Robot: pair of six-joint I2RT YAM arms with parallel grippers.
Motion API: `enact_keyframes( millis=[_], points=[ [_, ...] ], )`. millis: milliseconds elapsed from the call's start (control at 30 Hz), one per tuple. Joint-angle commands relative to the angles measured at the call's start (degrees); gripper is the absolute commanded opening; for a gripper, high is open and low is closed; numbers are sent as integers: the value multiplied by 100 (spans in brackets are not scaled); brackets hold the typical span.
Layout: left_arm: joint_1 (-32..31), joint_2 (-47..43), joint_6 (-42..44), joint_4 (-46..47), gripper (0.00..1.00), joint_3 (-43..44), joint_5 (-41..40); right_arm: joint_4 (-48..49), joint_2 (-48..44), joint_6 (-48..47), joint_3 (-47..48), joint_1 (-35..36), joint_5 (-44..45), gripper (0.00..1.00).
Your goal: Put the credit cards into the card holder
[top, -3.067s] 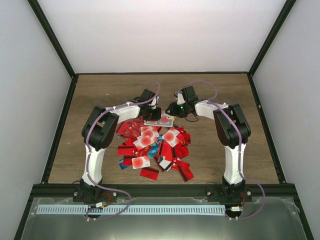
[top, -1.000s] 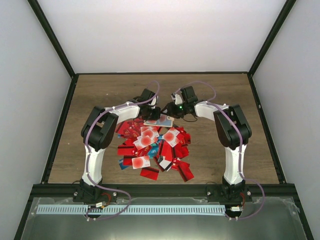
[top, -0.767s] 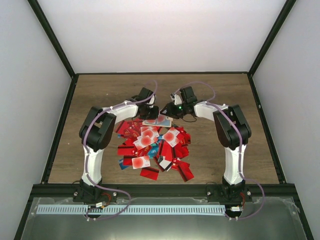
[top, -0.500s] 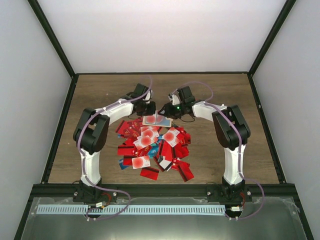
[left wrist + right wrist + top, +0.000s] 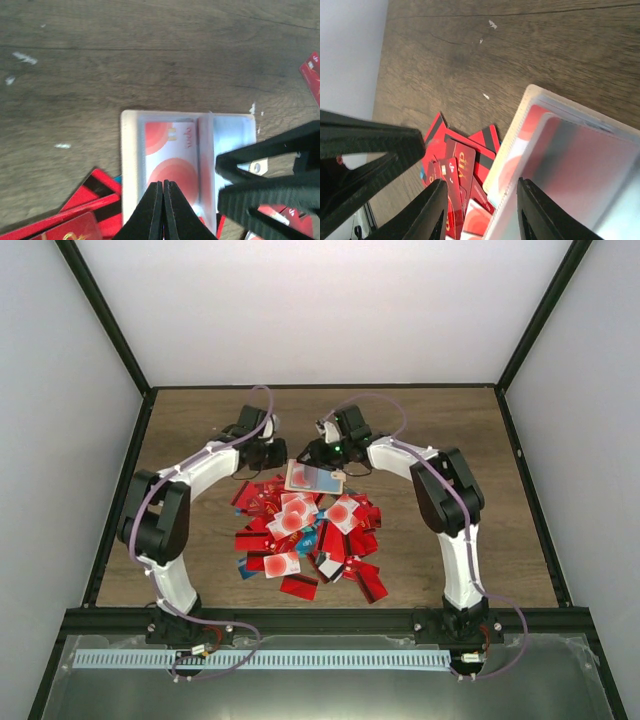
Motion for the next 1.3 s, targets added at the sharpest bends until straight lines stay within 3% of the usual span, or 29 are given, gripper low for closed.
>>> enact_keyframes(
  millis=[0, 233, 400, 600, 867, 1033, 1267],
  points=[
    [188, -397, 26, 107, 4, -424, -38, -157, 420, 100, 475, 192, -2, 40],
    [335, -802, 52, 228, 4, -916, 5, -118, 816, 152, 842, 291, -194, 40],
    [328, -1081, 45, 151, 5, -1145, 47, -165, 564, -41, 773, 292, -194, 40],
    [265, -1585, 79, -135, 18, -1676, 12, -256, -222, -364, 178, 291, 18, 41],
    [91, -2345, -93, -311, 38, -2628, 274, 305, -1476, -352, -1742, 361, -86, 42],
    [45, -2683, -202, -122, 47, -3161, 577, 722, -1590, -361, -2325, 568, -547, 42],
    [33, -2481, -332, 504, 51, -3613, 1043, 1056, -1259, -325, -2475, 632, -851, 42]
  ],
)
